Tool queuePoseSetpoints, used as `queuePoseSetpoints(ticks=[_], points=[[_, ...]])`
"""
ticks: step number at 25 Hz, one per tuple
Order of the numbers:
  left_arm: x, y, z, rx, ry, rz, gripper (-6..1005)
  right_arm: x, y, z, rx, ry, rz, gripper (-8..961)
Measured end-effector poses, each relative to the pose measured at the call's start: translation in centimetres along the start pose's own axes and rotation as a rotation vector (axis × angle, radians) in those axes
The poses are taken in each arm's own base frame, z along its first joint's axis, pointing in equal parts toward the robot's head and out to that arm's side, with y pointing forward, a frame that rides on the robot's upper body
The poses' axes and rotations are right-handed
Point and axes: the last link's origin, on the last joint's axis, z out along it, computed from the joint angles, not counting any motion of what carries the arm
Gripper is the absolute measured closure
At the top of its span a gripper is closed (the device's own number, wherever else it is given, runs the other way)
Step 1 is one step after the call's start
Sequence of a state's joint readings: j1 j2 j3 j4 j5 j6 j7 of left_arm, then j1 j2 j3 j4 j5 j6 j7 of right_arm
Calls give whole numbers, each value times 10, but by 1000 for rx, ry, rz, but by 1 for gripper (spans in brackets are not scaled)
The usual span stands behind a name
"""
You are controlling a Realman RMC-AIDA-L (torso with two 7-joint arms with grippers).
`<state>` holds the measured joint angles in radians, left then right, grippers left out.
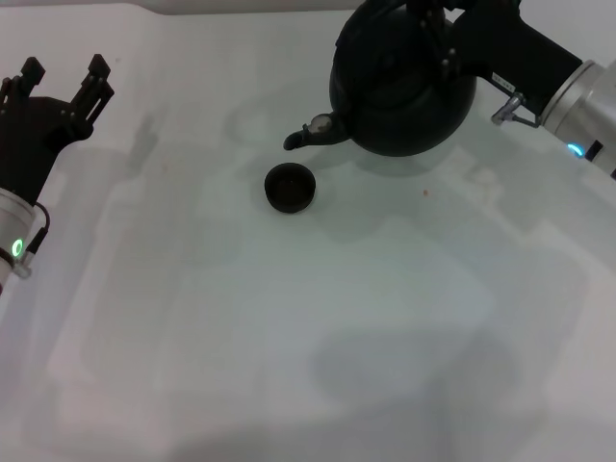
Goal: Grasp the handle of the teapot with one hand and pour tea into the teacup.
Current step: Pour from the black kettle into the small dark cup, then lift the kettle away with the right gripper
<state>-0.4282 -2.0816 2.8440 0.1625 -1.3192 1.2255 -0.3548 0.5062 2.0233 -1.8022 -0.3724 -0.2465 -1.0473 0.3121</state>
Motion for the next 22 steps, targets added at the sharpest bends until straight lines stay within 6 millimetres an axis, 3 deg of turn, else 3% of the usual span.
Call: queuePoseSetpoints(ticks=[22], points=[[1, 1, 3, -4, 5, -4, 119, 2, -2, -2, 7, 11, -112, 798]])
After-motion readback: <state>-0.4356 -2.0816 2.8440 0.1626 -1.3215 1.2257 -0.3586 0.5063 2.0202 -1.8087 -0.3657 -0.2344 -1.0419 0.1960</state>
